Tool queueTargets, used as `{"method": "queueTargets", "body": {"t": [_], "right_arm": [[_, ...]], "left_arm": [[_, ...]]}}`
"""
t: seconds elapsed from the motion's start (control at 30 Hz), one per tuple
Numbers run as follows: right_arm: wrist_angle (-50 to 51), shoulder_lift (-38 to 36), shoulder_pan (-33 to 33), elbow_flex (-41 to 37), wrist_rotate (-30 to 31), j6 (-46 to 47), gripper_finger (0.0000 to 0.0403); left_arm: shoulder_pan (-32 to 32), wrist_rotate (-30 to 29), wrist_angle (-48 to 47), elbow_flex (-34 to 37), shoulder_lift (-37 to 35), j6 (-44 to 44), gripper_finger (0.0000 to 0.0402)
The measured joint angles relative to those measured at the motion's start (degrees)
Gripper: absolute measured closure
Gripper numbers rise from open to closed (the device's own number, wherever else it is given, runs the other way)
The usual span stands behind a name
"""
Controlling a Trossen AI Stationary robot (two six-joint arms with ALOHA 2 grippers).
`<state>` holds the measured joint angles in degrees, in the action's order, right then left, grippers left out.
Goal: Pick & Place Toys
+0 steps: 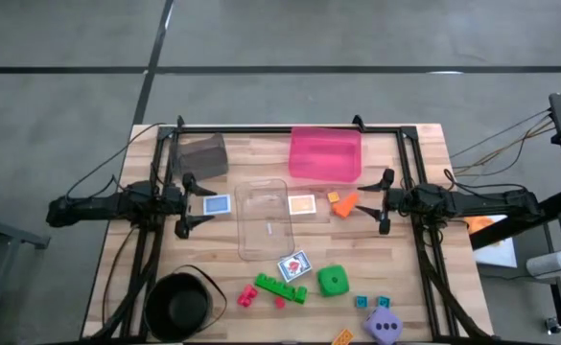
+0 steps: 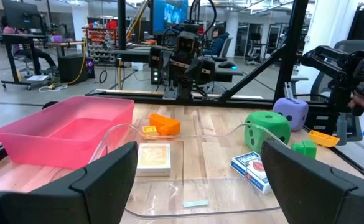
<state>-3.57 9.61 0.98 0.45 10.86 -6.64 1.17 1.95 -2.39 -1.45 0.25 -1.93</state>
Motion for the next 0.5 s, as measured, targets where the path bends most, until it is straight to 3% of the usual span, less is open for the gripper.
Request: {"method": "queueTargets", "body": {"t": [0.5], "right_arm": [[-2.0, 1.9, 0.0, 0.0, -5.1, 4.7, 0.0142]], "left_arm": [[0.0, 0.0, 0.9, 0.0, 0.0, 0.0, 0.0060]]}}
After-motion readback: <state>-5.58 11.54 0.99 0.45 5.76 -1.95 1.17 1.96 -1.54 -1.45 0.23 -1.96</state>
